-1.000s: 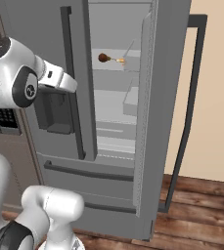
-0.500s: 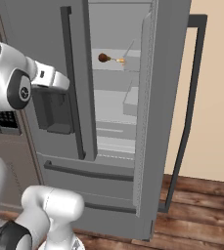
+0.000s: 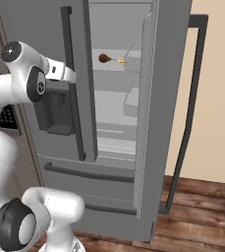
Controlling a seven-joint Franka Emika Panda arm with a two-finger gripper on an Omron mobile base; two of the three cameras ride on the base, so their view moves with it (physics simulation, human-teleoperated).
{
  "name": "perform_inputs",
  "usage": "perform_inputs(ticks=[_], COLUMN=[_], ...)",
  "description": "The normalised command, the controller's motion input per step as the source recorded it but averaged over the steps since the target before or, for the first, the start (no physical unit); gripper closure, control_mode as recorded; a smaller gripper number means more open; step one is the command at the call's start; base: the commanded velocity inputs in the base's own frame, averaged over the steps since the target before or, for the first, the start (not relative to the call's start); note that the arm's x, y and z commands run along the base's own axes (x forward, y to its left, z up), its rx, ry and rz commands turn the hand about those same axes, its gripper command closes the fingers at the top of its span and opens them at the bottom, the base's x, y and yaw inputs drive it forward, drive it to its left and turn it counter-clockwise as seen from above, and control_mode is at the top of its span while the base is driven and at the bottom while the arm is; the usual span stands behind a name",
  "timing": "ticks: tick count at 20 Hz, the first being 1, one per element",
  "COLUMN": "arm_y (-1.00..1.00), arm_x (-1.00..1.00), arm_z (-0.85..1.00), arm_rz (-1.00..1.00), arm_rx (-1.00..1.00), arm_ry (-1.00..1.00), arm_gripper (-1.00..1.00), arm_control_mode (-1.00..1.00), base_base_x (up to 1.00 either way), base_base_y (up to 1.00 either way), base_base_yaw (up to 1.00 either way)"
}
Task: Open the fridge, remove the pear, bell pepper, and shrimp, and place them on any counter.
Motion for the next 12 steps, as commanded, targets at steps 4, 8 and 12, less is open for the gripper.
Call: perform_inputs(ticks=[4,8,12], arm_y=[0.00,0.02,0.07], arm_x=[0.68,0.61,0.53], arm_z=[0.00,-0.05,-0.11], arm_rz=[0.00,0.00,0.00], arm_rx=[0.00,0.00,0.00], arm_ry=[0.00,-0.05,-0.05], arm_gripper=[-1.00,-1.00,-1.00], arm_control_mode=[-1.00,-1.00,-1.00], base_base_x=[0.00,0.00,0.00], base_base_y=[0.00,0.00,0.00], base_base_yaw=[0.00,0.00,0.00])
